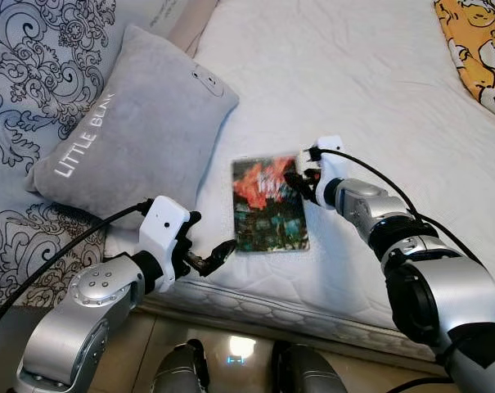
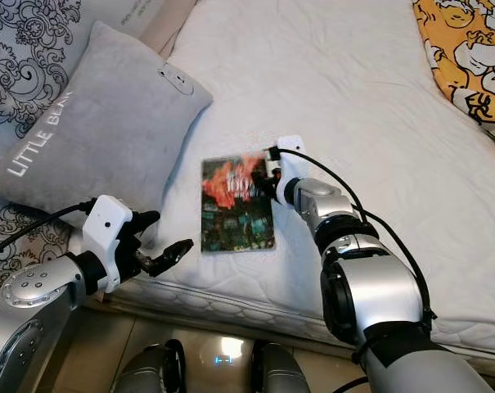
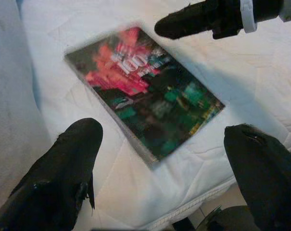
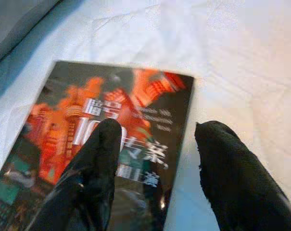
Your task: Clean up the room
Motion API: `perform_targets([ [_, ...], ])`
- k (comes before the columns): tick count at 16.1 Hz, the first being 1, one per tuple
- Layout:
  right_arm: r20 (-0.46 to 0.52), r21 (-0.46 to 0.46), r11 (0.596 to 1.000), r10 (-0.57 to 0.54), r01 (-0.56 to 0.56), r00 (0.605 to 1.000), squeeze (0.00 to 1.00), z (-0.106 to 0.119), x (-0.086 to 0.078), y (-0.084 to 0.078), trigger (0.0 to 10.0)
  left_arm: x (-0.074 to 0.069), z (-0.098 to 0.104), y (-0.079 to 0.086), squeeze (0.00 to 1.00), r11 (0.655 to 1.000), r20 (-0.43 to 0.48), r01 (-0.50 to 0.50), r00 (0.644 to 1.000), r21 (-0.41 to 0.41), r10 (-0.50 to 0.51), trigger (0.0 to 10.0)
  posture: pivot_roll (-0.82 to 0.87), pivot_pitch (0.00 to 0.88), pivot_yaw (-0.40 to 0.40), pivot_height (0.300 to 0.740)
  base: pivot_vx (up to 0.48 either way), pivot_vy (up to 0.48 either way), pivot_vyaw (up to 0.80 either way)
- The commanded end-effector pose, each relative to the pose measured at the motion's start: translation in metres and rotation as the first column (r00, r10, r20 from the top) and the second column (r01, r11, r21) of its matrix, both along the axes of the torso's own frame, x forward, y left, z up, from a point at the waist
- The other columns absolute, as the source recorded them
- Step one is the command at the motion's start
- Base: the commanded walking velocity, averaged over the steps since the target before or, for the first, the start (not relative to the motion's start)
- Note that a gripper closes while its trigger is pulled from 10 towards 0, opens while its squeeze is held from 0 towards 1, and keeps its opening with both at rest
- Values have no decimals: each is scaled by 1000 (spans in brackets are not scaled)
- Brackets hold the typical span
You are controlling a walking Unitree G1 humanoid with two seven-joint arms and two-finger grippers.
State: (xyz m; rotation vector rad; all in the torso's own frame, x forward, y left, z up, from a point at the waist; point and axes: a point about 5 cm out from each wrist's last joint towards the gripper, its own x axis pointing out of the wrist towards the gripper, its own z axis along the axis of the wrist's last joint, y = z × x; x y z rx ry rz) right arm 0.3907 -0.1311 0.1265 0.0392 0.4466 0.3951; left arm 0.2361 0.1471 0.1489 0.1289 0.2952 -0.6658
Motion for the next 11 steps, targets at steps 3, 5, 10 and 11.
perform_targets([
  [3, -10, 61, 994, -85, 85, 996, 1000, -7, -4, -22, 10000, -3, -7, -3, 0, 1000, -26, -2, 1000, -10, 2, 10000, 5, 211, -37, 740, 0, 0, 0],
  [5, 2, 217, 969, -124, 121, 992, 1000, -11, -9, -38, 10000, -3, -15, -4, 0, 998, -13, -57, 998, -18, 57, 10000, -18, 157, -35, 740, 0, 0, 0],
  [10, 77, 275, 958, 64, -83, 995, 1000, -23, -28, -44, 10000, 3, -28, -22, 0, 999, -19, 23, 1000, 24, -22, 10000, -37, 115, -28, 740, 0, 0, 0],
  [11, 118, 260, 953, 127, -154, 985, 1000, -20, -39, -51, 10000, 11, -36, -27, 0, 995, -38, 81, 996, 50, -80, 10000, -54, 109, -12, 740, 0, 0, 0],
])
